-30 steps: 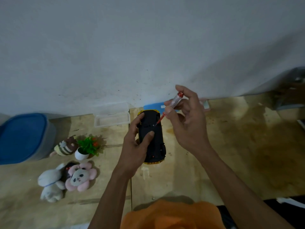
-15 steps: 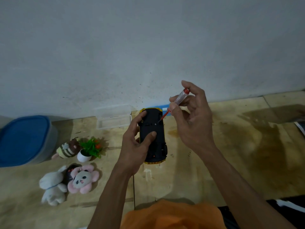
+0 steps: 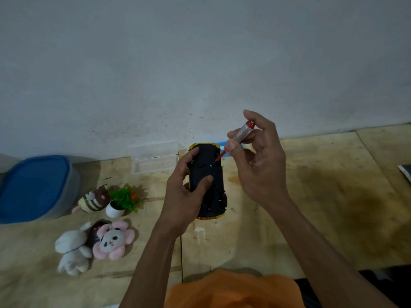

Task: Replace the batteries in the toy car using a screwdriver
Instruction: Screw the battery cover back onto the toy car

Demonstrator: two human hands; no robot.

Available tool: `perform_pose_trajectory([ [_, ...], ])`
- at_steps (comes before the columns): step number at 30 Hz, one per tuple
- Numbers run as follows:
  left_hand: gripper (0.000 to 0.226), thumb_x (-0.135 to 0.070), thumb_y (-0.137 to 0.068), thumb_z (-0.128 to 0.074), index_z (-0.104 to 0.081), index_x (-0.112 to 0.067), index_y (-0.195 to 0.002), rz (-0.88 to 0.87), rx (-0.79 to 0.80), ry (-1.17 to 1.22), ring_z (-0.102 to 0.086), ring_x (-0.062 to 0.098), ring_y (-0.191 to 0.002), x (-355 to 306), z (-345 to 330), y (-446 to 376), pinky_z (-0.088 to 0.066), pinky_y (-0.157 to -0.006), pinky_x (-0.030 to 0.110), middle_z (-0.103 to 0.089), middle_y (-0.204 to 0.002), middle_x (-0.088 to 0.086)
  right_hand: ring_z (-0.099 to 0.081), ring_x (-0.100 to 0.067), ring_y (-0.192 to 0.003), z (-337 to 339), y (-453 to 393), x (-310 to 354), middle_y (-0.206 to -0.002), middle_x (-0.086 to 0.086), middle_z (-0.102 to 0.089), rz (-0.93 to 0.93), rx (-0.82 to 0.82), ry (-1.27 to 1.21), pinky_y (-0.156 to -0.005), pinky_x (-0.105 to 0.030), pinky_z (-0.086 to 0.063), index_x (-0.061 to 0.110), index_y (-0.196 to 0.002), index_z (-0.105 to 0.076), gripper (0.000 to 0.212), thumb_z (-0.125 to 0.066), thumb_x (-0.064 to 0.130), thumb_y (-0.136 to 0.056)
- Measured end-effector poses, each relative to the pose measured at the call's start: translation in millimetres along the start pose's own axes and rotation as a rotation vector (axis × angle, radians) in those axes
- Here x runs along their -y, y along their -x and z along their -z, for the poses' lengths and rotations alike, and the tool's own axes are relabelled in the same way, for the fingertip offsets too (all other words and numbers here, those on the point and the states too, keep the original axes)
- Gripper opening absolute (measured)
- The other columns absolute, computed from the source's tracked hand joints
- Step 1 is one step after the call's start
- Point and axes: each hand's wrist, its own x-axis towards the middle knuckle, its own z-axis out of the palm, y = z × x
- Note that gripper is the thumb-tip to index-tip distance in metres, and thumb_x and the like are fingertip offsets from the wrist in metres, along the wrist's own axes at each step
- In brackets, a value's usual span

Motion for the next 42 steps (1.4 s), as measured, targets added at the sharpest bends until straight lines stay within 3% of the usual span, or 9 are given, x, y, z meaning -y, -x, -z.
perform_pose_trajectory([
  [9,0.061,0.001,-0.093,-0.066,-0.049,-0.029,-0.143,0.012,0.005,-0.003,-0.064,0.003,-0.11,-1,-1,3,-0.061,-0.075,0.027,-0.056,-0.134,-0.009,-0.069,-0.02,-0.105,1,4,-2,-0.103,-0.001,-0.069,-0.022,0.0,-0.008,-0.085,-0.043,-0.06,0.02,-0.138,-0.046,0.049,-0.066,0.006,-0.095],
  [16,0.06,0.0,-0.093,-0.067,-0.048,-0.028,-0.143,0.034,0.012,-0.007,-0.065,0.0,-0.106,-2,-3,5,-0.062,-0.074,0.029,-0.056,-0.133,-0.004,-0.068,-0.013,-0.103,3,5,-4,-0.106,-0.002,-0.068,0.128,0.056,0.105,-0.082,-0.024,-0.058,0.017,-0.138,-0.047,0.049,-0.064,0.002,-0.095],
  [20,0.06,0.0,-0.093,-0.067,-0.049,-0.028,-0.143,0.048,0.013,-0.012,-0.065,-0.001,-0.105,-2,-4,5,-0.062,-0.074,0.031,-0.056,-0.13,-0.007,-0.066,-0.013,-0.104,3,1,-7,-0.118,0.001,-0.065,0.262,0.106,0.177,-0.083,-0.027,-0.06,0.015,-0.138,-0.052,0.045,-0.066,0.007,-0.095],
  [23,0.059,-0.001,-0.093,-0.067,-0.049,-0.03,-0.142,0.073,0.007,0.002,-0.067,0.002,-0.103,-1,-4,5,-0.063,-0.074,0.035,-0.056,-0.129,-0.007,-0.067,-0.011,-0.112,6,-3,-6,-0.129,-0.004,-0.064,0.255,0.169,0.192,-0.086,-0.027,-0.059,0.009,-0.14,-0.05,0.045,-0.06,0.002,-0.097],
  [25,0.059,0.0,-0.093,-0.067,-0.049,-0.03,-0.142,0.08,0.0,0.013,-0.069,0.004,-0.101,-1,-4,5,-0.063,-0.073,0.034,-0.057,-0.128,-0.006,-0.071,-0.008,-0.103,5,-6,-5,-0.12,-0.001,-0.068,0.246,0.157,0.173,-0.086,-0.025,-0.059,0.009,-0.137,-0.053,0.042,-0.062,0.001,-0.096],
  [28,0.059,0.001,-0.094,-0.065,-0.048,-0.026,-0.143,0.073,0.0,0.007,-0.068,-0.002,-0.098,-2,-5,5,-0.062,-0.071,0.03,-0.056,-0.127,-0.009,-0.072,-0.017,-0.087,2,-8,-6,-0.1,-0.009,-0.072,0.34,0.1,0.256,-0.083,-0.019,-0.057,0.005,-0.129,-0.06,0.04,-0.072,0.002,-0.091],
  [32,0.059,-0.001,-0.094,-0.066,-0.048,-0.029,-0.143,0.086,-0.002,0.016,-0.068,-0.002,-0.098,-1,-5,5,-0.063,-0.071,0.032,-0.056,-0.128,-0.007,-0.071,-0.011,-0.106,2,-9,-2,-0.124,-0.008,-0.068,0.313,0.183,0.237,-0.088,-0.02,-0.057,0.003,-0.135,-0.055,0.04,-0.063,0.003,-0.096],
  [37,0.061,0.002,-0.093,-0.066,-0.047,-0.025,-0.144,0.072,-0.003,-0.002,-0.065,-0.012,-0.095,-2,-6,5,-0.06,-0.069,0.021,-0.054,-0.125,-0.014,-0.071,-0.021,-0.087,-2,-11,-6,-0.1,-0.012,-0.072,0.408,0.093,0.328,-0.078,-0.022,-0.06,0.002,-0.125,-0.064,0.037,-0.074,0.007,-0.09],
  [42,0.065,-0.001,-0.091,-0.07,-0.047,-0.031,-0.144,0.074,0.017,0.002,-0.067,-0.004,-0.1,-1,-3,5,-0.061,-0.073,0.028,-0.055,-0.131,-0.008,-0.073,-0.01,-0.095,-1,-8,-4,-0.119,-0.007,-0.071,0.293,0.144,0.246,-0.082,-0.022,-0.059,0.005,-0.134,-0.058,0.042,-0.069,0.006,-0.094],
])
